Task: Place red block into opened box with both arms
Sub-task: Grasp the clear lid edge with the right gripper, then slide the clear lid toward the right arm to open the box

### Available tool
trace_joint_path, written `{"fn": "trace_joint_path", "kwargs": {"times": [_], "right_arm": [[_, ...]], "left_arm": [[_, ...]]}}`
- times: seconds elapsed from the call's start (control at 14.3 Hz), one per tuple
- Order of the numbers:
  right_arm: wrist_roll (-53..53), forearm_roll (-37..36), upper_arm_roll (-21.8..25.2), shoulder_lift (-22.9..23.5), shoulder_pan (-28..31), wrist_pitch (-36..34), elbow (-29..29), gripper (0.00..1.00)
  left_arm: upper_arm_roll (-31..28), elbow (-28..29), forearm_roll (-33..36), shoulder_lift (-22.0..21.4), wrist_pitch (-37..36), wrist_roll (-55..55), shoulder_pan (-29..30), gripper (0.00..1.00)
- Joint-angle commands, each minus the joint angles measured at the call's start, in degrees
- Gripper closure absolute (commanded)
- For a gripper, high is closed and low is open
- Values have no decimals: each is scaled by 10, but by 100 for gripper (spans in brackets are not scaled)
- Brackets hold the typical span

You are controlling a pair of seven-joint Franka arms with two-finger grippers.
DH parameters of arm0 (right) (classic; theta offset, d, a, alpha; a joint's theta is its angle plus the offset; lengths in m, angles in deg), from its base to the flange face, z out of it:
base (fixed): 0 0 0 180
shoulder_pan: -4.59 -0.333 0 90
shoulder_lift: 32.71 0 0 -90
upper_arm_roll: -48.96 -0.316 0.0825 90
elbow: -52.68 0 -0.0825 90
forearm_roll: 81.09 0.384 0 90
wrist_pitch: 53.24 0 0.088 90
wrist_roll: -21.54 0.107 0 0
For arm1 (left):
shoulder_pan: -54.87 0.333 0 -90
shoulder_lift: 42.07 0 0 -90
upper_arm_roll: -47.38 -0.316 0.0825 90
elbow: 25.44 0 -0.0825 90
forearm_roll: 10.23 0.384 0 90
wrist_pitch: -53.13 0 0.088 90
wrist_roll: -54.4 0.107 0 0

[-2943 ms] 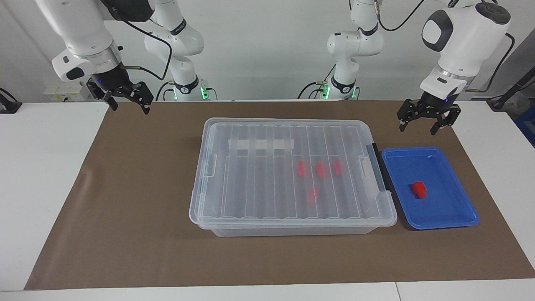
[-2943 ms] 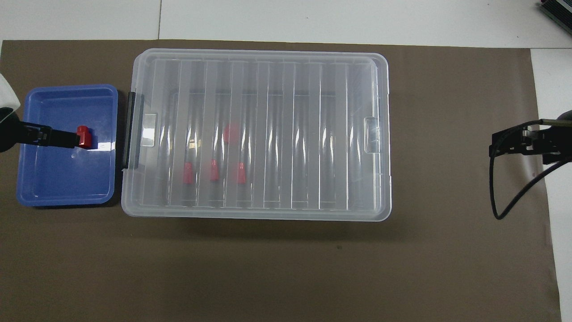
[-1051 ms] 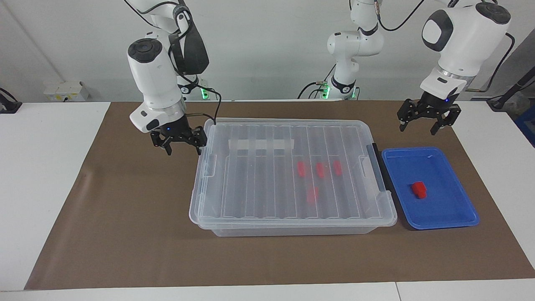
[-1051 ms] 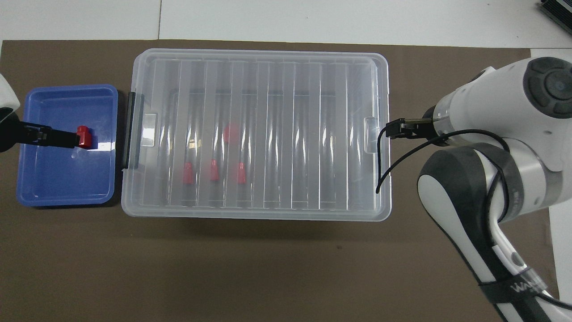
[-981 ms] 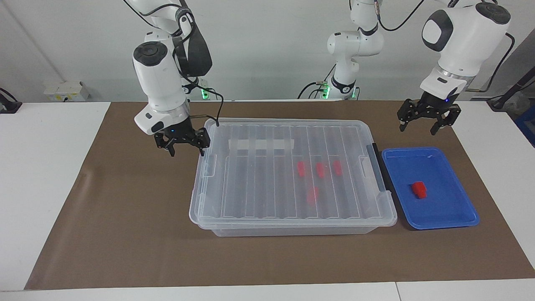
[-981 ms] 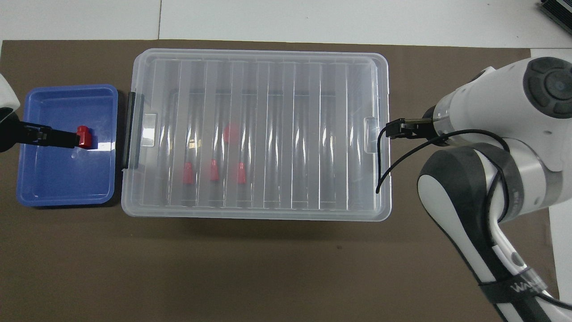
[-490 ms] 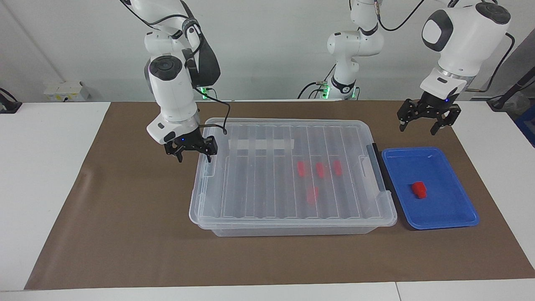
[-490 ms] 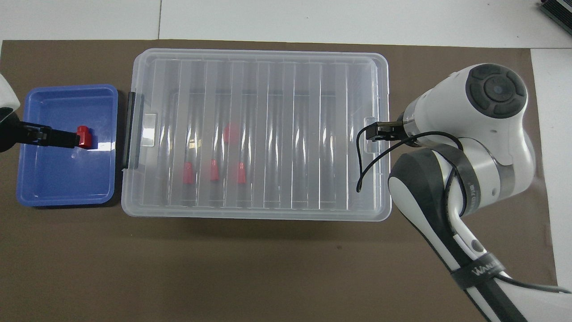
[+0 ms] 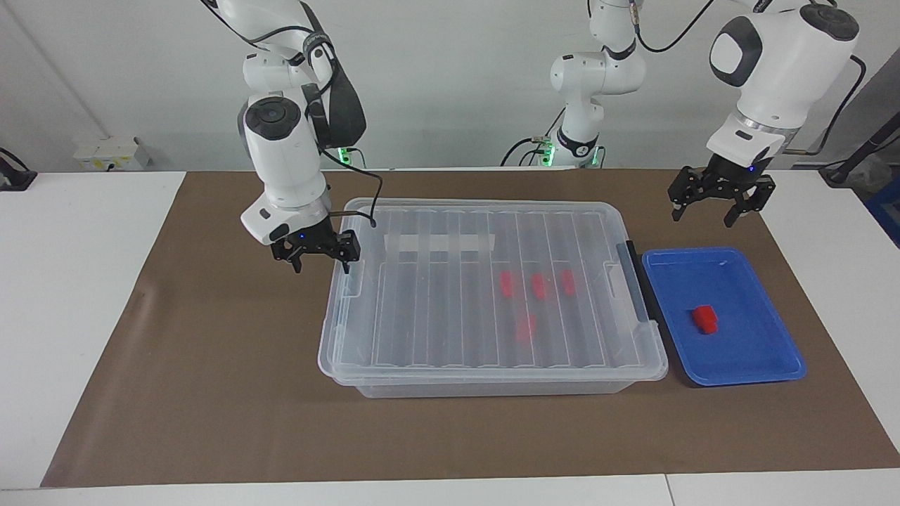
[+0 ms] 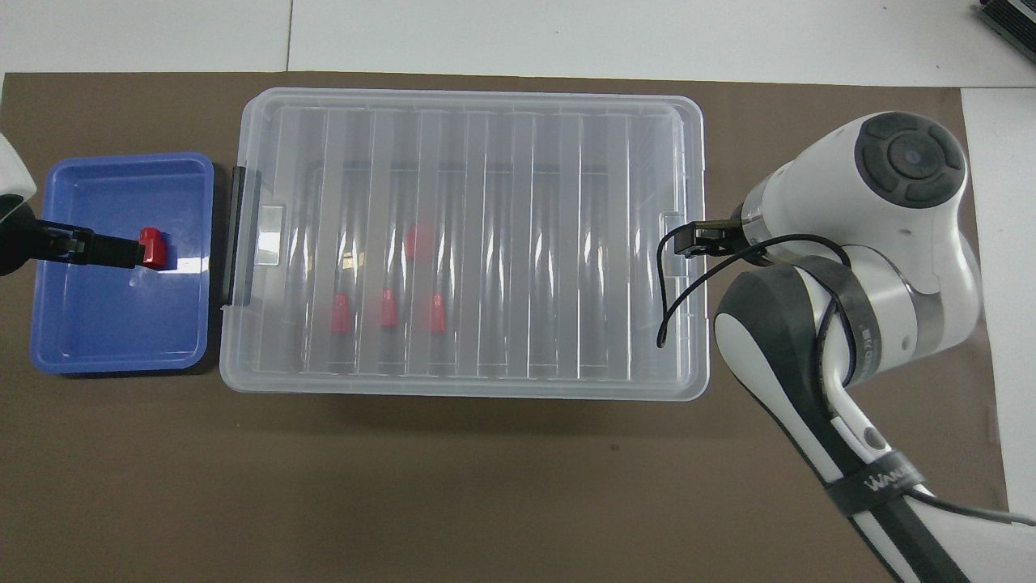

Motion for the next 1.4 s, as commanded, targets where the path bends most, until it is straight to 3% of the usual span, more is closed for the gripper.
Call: {"fn": "trace_joint_path", "kwargs": {"times": [0.0,0.35,1.33], "right_arm": [[-29,-5,13,-3,1,-5,3,2],[-75,-3,32,-2,3,-5,4,2],[-328,4,156,-5,6,-33,-2,0]], "left_arm": [[-5,6,-4,-10,-3,0,-3,0],[-5,6,-4,-10,-3,0,-3,0],[-5,6,-4,-10,-3,0,-3,0]]}}
